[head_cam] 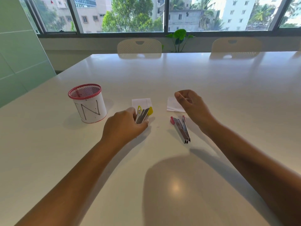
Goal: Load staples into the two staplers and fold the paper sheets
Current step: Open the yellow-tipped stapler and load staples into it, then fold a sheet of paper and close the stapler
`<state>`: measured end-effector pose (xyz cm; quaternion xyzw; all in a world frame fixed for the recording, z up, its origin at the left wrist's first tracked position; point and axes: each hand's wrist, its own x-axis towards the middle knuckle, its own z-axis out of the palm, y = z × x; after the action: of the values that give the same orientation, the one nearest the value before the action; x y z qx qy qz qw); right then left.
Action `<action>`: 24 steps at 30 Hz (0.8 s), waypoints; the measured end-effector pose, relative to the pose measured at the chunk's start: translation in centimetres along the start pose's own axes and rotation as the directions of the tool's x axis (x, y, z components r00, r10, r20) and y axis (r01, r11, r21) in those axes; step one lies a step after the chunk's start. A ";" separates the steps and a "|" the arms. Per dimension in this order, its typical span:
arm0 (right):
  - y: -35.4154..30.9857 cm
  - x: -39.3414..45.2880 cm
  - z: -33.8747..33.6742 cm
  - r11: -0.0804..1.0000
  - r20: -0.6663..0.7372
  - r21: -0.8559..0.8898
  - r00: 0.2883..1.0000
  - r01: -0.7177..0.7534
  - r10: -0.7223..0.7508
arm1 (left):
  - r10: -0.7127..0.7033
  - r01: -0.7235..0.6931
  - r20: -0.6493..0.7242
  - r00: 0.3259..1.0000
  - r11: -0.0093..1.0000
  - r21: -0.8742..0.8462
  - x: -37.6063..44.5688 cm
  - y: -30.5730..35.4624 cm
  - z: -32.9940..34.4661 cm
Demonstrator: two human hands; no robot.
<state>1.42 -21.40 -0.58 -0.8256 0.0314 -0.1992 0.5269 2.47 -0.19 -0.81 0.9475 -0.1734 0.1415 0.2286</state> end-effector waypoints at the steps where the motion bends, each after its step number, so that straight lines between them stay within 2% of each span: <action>1: 0.2 0.1 0.0 1.000 -0.002 -0.019 1.000 -0.003 0.003 | -0.003 0.003 0.030 1.000 1.000 0.004 -0.1 0.0 0.2; 7: 1.0 0.2 0.4 0.996 0.032 -0.089 0.999 0.018 -0.015 | -0.046 0.033 0.146 0.988 0.995 0.089 -0.4 0.6 0.9; 15: 0.9 -0.4 0.7 0.984 0.041 -0.171 0.999 0.041 -0.035 | -0.103 0.067 0.181 0.978 0.978 0.197 -0.4 0.3 1.4; 17: 0.9 -0.3 0.7 0.982 0.046 -0.185 0.998 0.050 -0.042 | -0.113 0.085 0.124 0.986 0.974 0.208 -0.1 0.3 1.1; 20: 1.2 -0.3 0.5 0.955 0.067 -0.277 0.994 0.103 -0.088 | -0.098 0.104 -0.055 0.994 0.988 0.118 0.4 -0.3 0.0; 22: 1.4 0.0 0.8 0.908 0.096 -0.381 0.985 0.172 -0.146 | -0.087 0.097 -0.173 0.981 0.994 0.050 0.8 -0.8 -0.5; 24: 1.4 0.8 1.6 0.828 0.202 -0.483 0.956 0.285 -0.211 | -0.101 0.105 -0.270 0.958 0.994 0.000 1.0 -1.1 -0.5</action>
<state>2.96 -20.87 -2.10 -0.9438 -0.0619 -0.1920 0.2617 3.75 0.68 -0.48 0.9287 -0.0901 0.2581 0.2505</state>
